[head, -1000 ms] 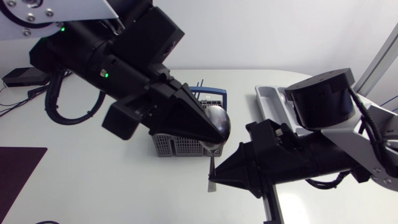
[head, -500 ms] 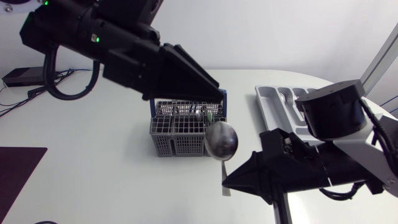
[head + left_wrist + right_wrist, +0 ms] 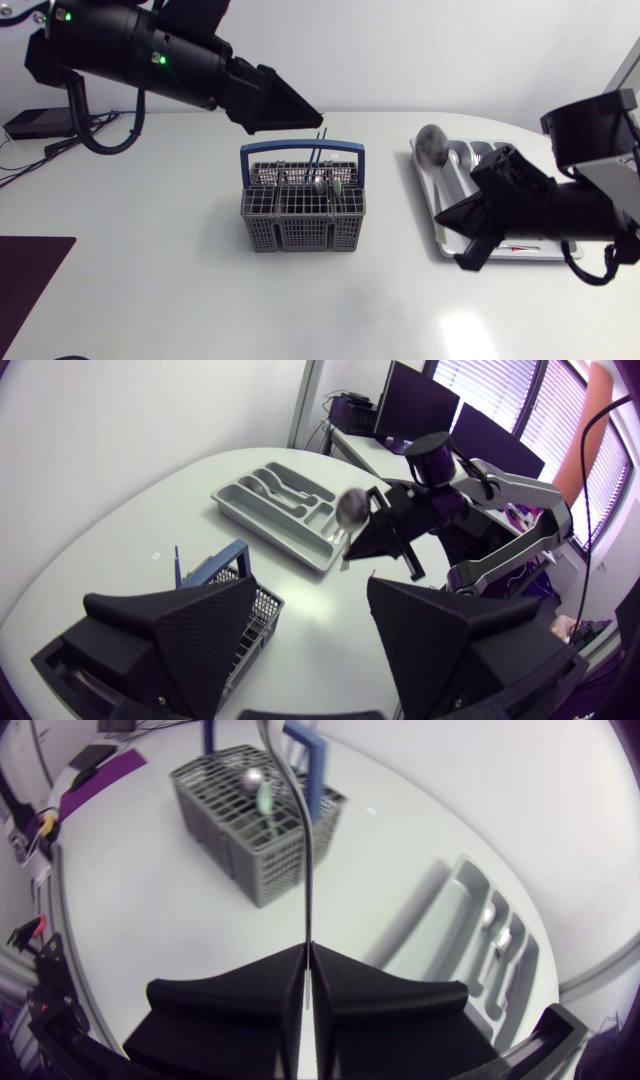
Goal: Unload the cutlery basket into the drawer organizer.
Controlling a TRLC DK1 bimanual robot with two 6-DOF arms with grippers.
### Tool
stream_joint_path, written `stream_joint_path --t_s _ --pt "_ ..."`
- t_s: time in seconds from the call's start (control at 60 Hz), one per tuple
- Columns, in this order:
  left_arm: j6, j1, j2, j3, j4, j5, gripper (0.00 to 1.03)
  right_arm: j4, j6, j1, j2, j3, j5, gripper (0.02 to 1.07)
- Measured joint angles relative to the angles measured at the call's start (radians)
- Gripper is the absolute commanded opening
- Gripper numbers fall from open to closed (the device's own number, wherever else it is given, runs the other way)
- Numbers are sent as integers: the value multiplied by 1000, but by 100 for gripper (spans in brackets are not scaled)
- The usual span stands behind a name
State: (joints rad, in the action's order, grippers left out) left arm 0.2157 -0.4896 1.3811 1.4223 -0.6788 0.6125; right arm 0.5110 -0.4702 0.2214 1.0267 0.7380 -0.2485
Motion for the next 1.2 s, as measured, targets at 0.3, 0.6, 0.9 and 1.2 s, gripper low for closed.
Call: stream_joint_path --t_s 0.3,0.6,0.9,1.2 --pt "-7 36 -86 -85 14 -39 78 -50 180 -80 303 193 263 9" --pt "-6 70 -185 -150 24 -42 78 -35 315 -81 594 402 458 8" --pt "-6 90 -243 -179 24 -42 78 44 344 -166 777 623 546 8" --pt "-6 103 -279 -197 24 -41 80 168 374 -237 940 809 609 8"
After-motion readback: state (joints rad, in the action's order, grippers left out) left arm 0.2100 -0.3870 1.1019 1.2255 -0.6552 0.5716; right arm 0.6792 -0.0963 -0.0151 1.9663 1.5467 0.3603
